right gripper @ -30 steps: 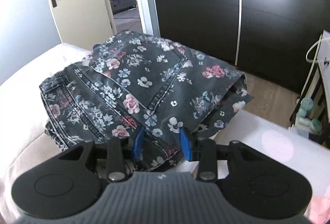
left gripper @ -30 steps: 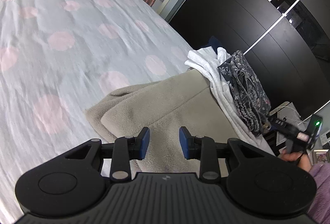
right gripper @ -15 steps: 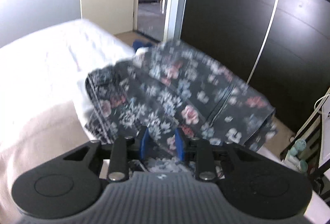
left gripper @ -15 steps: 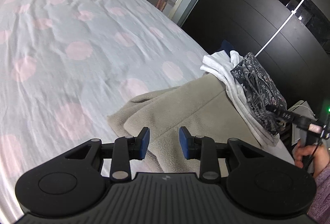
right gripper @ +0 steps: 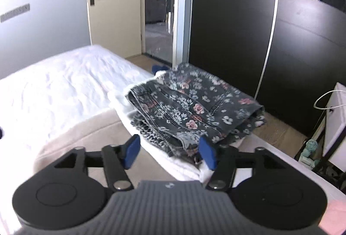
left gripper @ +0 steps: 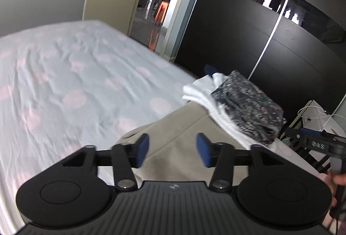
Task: Fold clothes
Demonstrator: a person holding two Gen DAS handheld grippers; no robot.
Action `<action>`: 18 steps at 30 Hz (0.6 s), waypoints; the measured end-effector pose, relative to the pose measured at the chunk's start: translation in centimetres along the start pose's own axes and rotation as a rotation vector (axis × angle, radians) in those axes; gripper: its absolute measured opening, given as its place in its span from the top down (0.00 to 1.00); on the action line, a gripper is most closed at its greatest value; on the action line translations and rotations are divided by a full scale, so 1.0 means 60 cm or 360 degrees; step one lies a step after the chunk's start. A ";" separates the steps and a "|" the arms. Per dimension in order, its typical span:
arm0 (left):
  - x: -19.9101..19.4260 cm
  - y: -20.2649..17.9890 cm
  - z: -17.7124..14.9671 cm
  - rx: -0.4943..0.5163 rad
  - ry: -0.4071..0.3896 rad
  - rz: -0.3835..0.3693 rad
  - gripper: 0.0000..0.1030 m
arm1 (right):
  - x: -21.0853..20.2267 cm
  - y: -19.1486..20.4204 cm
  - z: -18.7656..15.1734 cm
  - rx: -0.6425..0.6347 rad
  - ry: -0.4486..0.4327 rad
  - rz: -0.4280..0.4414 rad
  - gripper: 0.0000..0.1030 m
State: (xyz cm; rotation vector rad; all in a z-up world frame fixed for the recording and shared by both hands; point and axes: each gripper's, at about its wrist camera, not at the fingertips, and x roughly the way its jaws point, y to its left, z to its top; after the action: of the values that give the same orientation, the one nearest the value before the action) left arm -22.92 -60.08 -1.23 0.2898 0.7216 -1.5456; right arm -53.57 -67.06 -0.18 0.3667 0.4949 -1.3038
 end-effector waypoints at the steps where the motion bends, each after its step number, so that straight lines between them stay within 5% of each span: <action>1: -0.009 -0.012 0.001 0.0023 -0.0015 0.0004 0.52 | -0.023 0.002 -0.002 0.0003 -0.0024 -0.0008 0.28; 3: -0.027 -0.034 -0.001 0.0055 -0.0057 0.0002 0.48 | -0.067 0.005 -0.008 0.0011 -0.0082 -0.0050 0.16; 11: -0.093 -0.106 -0.029 0.0149 -0.0199 -0.0030 0.29 | -0.201 0.025 -0.021 0.0039 -0.0183 -0.0100 0.05; 18: -0.132 -0.166 -0.073 0.0267 -0.0240 0.0048 0.27 | -0.264 0.050 -0.055 0.0014 -0.0236 -0.0182 0.03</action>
State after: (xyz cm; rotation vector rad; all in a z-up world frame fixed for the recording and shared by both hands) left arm -32.57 -51.53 2.69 0.3033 0.4688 -1.5837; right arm -54.03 -51.66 5.57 0.2494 0.3898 -1.4323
